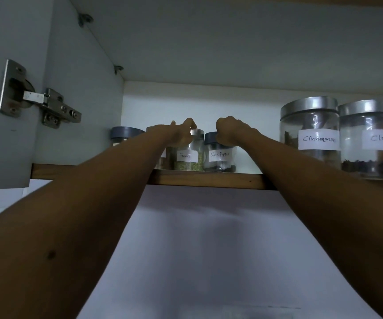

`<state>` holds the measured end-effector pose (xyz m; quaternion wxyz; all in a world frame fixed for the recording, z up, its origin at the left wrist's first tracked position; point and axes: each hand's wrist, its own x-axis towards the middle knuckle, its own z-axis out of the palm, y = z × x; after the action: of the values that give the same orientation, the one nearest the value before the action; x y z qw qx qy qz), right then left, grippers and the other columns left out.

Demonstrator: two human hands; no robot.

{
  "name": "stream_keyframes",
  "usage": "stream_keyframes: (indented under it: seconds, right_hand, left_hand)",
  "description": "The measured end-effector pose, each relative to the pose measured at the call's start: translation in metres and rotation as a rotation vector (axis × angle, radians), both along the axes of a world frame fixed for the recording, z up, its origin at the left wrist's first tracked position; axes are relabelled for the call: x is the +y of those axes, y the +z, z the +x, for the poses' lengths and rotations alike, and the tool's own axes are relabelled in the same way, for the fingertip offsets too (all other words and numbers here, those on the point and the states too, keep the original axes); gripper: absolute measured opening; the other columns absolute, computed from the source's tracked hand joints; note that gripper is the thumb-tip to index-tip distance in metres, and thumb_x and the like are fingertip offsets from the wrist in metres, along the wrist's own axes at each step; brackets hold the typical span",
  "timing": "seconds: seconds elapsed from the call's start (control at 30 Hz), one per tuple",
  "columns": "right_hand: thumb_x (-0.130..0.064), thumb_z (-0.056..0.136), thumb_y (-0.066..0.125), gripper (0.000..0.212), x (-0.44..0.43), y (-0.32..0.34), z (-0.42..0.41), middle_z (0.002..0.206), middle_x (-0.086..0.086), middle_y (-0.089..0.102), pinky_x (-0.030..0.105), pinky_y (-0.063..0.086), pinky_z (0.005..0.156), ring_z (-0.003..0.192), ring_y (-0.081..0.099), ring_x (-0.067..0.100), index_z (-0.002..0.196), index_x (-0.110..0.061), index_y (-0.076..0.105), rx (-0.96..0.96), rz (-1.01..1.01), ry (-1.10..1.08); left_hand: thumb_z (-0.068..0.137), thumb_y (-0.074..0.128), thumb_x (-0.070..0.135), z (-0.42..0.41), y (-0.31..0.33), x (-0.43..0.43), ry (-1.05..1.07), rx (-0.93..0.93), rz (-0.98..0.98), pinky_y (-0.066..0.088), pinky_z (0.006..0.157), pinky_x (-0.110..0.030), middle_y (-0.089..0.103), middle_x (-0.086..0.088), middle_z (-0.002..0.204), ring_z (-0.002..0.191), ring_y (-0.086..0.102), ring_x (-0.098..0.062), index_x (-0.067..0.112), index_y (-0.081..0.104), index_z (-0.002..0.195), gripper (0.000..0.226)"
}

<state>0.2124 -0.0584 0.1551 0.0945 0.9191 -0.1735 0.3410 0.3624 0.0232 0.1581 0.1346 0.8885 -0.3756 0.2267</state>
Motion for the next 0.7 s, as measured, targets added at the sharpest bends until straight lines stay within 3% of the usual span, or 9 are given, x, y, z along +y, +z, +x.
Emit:
stream_keyframes:
  seconds: [0.1,0.2,0.27,0.37,0.43,0.47,0.53,0.6,0.7]
  right_hand:
    - [-0.02,0.091,0.049,0.032,0.001,-0.003,0.0,0.117,0.019,0.053,0.036,0.041,0.08,0.106,0.053,0.033,0.114,0.003,0.05,-0.019,-0.033,-0.03]
    - [-0.018,0.09,0.053,0.028,0.004,-0.004,-0.002,0.114,0.018,0.055,0.037,0.042,0.079,0.107,0.051,0.033,0.11,0.002,0.054,-0.105,-0.142,-0.057]
    - [-0.017,0.087,0.058,0.027,0.009,-0.004,-0.008,0.109,0.016,0.057,0.035,0.04,0.073,0.102,0.053,0.031,0.107,0.002,0.057,-0.206,-0.235,-0.056]
    - [-0.01,0.084,0.057,0.022,0.02,-0.002,-0.021,0.101,0.015,0.061,0.033,0.041,0.068,0.093,0.056,0.029,0.103,0.001,0.061,-0.306,-0.362,-0.035]
    - [-0.007,0.083,0.054,0.019,0.028,0.003,-0.031,0.099,0.014,0.063,0.033,0.04,0.067,0.091,0.058,0.029,0.099,-0.002,0.063,-0.324,-0.436,-0.011]
    - [-0.007,0.083,0.052,0.017,0.032,0.006,-0.037,0.097,0.013,0.063,0.032,0.038,0.066,0.09,0.059,0.029,0.095,-0.003,0.063,-0.329,-0.469,-0.009]
    - [-0.007,0.082,0.049,0.014,0.036,0.015,-0.054,0.094,0.013,0.064,0.031,0.035,0.065,0.088,0.06,0.029,0.086,-0.006,0.062,-0.356,-0.503,-0.029]
    - [-0.009,0.081,0.05,0.013,0.032,0.023,-0.075,0.093,0.014,0.065,0.031,0.034,0.066,0.088,0.059,0.031,0.085,-0.005,0.061,-0.381,-0.48,-0.044]
    - [-0.011,0.08,0.051,0.016,0.018,0.027,-0.109,0.094,0.018,0.064,0.031,0.035,0.066,0.089,0.059,0.035,0.088,-0.002,0.061,-0.389,-0.384,-0.04]
  left_hand:
    - [0.09,0.05,0.025,-0.023,-0.01,0.021,-0.008,-0.068,-0.027,0.024,0.106,-0.06,0.022,-0.013,0.151,0.137,0.022,-0.036,0.037,0.021,0.132,0.052]
    - [0.092,0.055,0.015,-0.036,-0.013,0.029,-0.026,-0.178,-0.09,0.003,0.111,-0.062,-0.004,-0.008,0.158,0.145,-0.005,-0.029,0.03,0.01,0.147,0.073]
    - [0.089,0.061,0.017,-0.049,-0.014,0.036,-0.048,-0.282,-0.122,-0.003,0.11,-0.061,-0.002,-0.009,0.158,0.144,-0.009,-0.028,0.029,0.009,0.148,0.079]
    - [0.09,0.055,0.013,-0.076,-0.016,0.041,-0.093,-0.497,-0.111,-0.002,0.113,-0.057,0.021,-0.005,0.155,0.145,0.001,-0.025,0.023,0.026,0.143,0.061]
    - [0.088,0.051,0.008,-0.098,-0.016,0.037,-0.131,-0.646,-0.134,0.007,0.115,-0.049,0.045,-0.008,0.142,0.141,0.024,-0.025,0.015,0.046,0.129,0.042]
    - [0.085,0.05,0.007,-0.109,-0.015,0.034,-0.152,-0.705,-0.19,0.016,0.114,-0.044,0.058,-0.01,0.125,0.129,0.041,-0.026,0.012,0.056,0.111,0.027]
    - [0.081,0.046,0.003,-0.132,-0.01,0.031,-0.187,-0.76,-0.31,0.034,0.1,-0.037,0.061,-0.007,0.084,0.095,0.058,-0.026,0.012,0.05,0.077,0.01]
    - [0.08,0.045,0.004,-0.149,-0.004,0.029,-0.231,-0.776,-0.364,0.037,0.089,-0.035,0.06,-0.007,0.078,0.082,0.057,-0.027,0.014,0.044,0.073,0.012]
    - [0.078,0.041,0.011,-0.172,0.001,0.02,-0.311,-0.807,-0.382,0.037,0.086,-0.035,0.067,-0.009,0.088,0.085,0.058,-0.03,0.01,0.06,0.083,0.019]
